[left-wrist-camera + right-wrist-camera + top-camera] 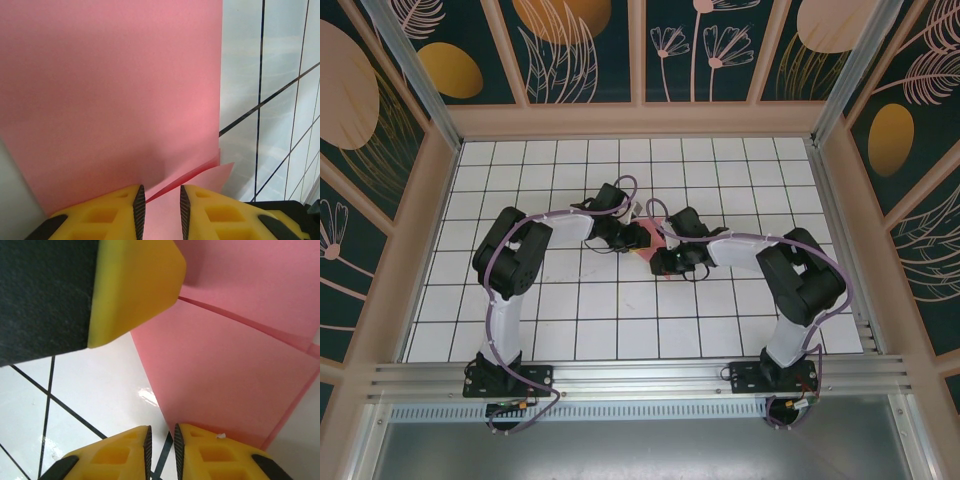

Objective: Fold a paper plane with a square sheet of paper (fold left side to right side)
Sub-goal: Third fold the triangle at the center of the table.

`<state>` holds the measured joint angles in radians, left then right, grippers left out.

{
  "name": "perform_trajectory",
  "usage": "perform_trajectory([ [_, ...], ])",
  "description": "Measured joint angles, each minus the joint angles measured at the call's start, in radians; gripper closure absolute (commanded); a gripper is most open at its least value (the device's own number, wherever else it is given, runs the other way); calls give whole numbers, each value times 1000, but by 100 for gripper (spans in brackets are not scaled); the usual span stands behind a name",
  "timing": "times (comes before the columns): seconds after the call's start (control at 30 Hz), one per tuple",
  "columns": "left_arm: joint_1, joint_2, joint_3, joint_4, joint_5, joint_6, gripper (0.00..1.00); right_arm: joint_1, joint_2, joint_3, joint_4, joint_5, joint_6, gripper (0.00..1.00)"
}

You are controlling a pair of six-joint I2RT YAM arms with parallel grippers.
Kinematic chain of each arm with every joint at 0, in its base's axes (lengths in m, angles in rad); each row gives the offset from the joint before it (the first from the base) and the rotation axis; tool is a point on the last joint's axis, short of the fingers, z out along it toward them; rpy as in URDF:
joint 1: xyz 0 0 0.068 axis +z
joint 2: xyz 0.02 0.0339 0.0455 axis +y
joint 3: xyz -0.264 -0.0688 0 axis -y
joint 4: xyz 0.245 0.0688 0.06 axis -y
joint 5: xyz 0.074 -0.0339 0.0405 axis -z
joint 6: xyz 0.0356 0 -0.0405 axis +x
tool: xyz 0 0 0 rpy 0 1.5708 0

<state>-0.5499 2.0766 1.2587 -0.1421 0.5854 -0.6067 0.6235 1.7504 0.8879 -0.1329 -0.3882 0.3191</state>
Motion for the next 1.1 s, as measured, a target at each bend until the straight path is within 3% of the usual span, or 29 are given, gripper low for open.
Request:
perform_trajectory([
  [0.27,-2,6,15,-19,-10,1,71,-1,-21,-48,31,13,12,90],
  [0.77,-6,8,21,-27,-18,4,71,-43,-135,-189,60,-22,55,90],
  [1.1,-6,8,22,-27,-19,4,71,-53,-261,-158,-107,-45,54,86],
])
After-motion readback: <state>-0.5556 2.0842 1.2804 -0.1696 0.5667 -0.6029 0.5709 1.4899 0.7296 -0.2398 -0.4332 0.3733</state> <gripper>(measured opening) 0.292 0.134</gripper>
